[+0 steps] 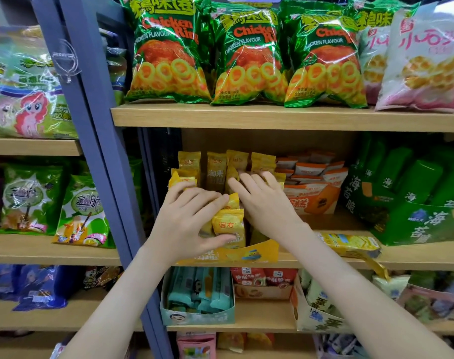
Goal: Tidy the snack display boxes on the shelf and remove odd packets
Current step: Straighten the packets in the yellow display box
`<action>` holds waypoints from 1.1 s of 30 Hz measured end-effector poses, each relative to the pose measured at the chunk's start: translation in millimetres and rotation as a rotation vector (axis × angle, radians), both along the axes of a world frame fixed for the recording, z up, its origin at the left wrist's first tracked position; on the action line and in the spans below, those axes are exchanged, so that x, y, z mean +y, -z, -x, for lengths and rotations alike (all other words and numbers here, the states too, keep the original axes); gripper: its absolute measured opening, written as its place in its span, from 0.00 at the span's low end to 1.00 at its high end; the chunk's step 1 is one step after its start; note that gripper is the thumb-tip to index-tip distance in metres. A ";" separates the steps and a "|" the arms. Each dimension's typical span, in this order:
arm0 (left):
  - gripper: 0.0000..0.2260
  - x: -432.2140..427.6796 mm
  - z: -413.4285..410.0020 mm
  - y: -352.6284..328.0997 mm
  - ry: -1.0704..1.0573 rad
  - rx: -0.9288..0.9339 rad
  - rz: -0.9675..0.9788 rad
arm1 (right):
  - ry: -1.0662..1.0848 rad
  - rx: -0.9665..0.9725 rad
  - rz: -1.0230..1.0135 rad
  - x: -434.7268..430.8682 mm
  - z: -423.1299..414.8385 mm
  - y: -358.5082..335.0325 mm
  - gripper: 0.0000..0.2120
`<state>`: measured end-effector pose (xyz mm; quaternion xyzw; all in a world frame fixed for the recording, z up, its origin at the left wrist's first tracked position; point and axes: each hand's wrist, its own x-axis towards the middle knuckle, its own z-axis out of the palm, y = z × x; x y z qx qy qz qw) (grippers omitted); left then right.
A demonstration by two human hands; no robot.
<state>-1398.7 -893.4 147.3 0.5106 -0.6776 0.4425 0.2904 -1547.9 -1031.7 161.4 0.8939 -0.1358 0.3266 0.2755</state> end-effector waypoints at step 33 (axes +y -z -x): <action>0.30 8.0 63.8 -33.4 -0.056 0.287 0.178 | -0.652 -0.692 0.176 61.7 64.8 -44.2 0.08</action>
